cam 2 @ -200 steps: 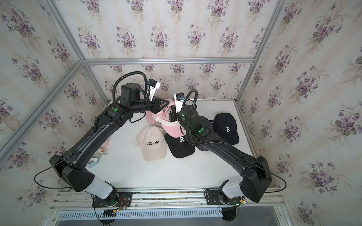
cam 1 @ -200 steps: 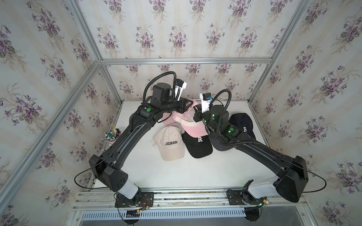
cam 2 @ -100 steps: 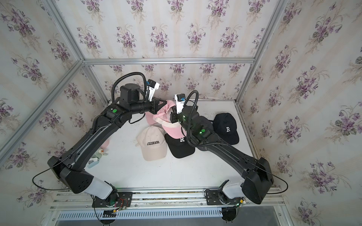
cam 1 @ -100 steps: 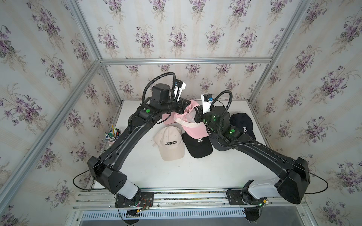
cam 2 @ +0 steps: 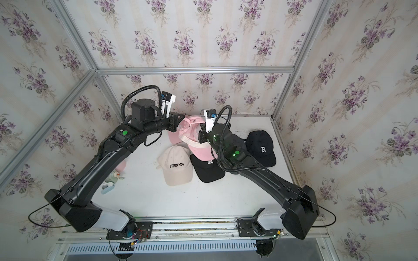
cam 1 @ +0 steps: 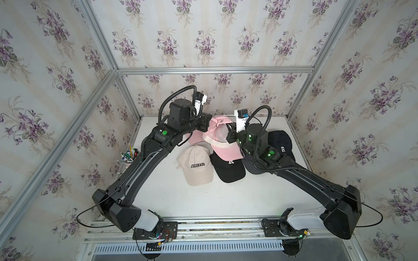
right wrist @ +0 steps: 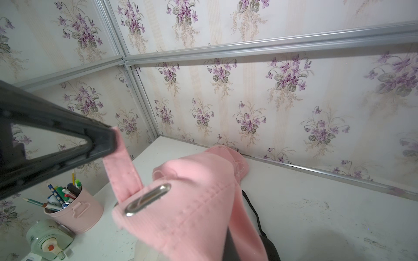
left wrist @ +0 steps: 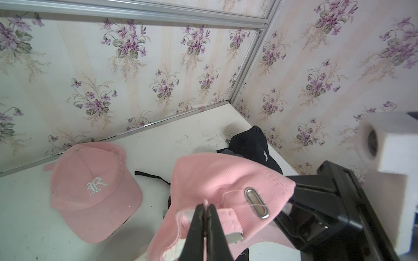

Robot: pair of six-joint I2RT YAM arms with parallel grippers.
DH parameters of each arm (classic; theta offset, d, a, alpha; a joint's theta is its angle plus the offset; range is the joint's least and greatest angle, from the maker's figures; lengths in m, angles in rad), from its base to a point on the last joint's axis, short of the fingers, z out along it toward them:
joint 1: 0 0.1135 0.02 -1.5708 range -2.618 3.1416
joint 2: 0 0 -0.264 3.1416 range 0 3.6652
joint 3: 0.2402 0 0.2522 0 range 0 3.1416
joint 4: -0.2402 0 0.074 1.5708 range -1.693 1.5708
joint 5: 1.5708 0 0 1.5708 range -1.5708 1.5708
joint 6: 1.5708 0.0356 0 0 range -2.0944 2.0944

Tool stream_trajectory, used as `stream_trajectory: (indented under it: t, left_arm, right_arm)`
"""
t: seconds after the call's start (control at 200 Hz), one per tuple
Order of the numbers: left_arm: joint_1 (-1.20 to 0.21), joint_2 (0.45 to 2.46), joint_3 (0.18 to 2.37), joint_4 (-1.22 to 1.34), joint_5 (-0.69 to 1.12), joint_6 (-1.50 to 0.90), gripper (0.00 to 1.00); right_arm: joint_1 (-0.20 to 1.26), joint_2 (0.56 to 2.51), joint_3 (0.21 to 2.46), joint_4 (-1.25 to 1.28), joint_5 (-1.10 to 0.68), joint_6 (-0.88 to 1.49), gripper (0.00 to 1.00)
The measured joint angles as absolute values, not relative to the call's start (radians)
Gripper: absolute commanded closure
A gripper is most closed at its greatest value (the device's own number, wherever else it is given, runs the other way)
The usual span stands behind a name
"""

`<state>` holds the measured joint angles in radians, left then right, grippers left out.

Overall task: Open the adjustable buckle of the baseball cap
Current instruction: Open the adjustable buckle on the baseball cap, then pull the adjustable strap on the baseball cap.

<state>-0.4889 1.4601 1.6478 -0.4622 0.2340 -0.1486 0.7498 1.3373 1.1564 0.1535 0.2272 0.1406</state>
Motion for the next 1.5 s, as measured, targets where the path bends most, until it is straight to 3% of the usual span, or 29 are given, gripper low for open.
stream_trajectory:
  t: [0.43,0.58,0.729,0.844,0.974,1.244,1.499]
  left_arm:
    - [-0.478,1.426,1.591,-0.458,0.159,-0.190,1.00]
    - [-0.478,1.431,1.575,-0.452,0.183,-0.212,0.53]
    - [-0.480,1.425,1.552,-0.416,0.219,-0.226,0.31]
    - [-0.481,1.377,1.538,-0.403,0.220,-0.205,0.24]
    - [-0.482,1.308,1.494,-0.369,0.178,-0.163,0.17]
    - [-0.492,1.214,1.304,-0.351,0.133,-0.078,0.15]
    - [-0.597,1.206,1.159,-0.218,0.077,0.074,0.13]
  right_arm:
    - [0.749,1.285,1.118,0.152,0.232,0.170,1.00]
    - [0.749,1.284,1.118,0.152,0.231,0.188,1.00]
    - [0.748,1.293,1.133,0.152,0.229,0.195,1.00]
    - [0.734,1.305,1.147,0.147,0.218,0.207,1.00]
    - [0.698,1.316,1.161,0.141,0.189,0.230,1.00]
    - [0.661,1.349,1.211,0.081,0.138,0.247,1.00]
    - [0.654,1.362,1.253,0.046,0.093,0.246,1.00]
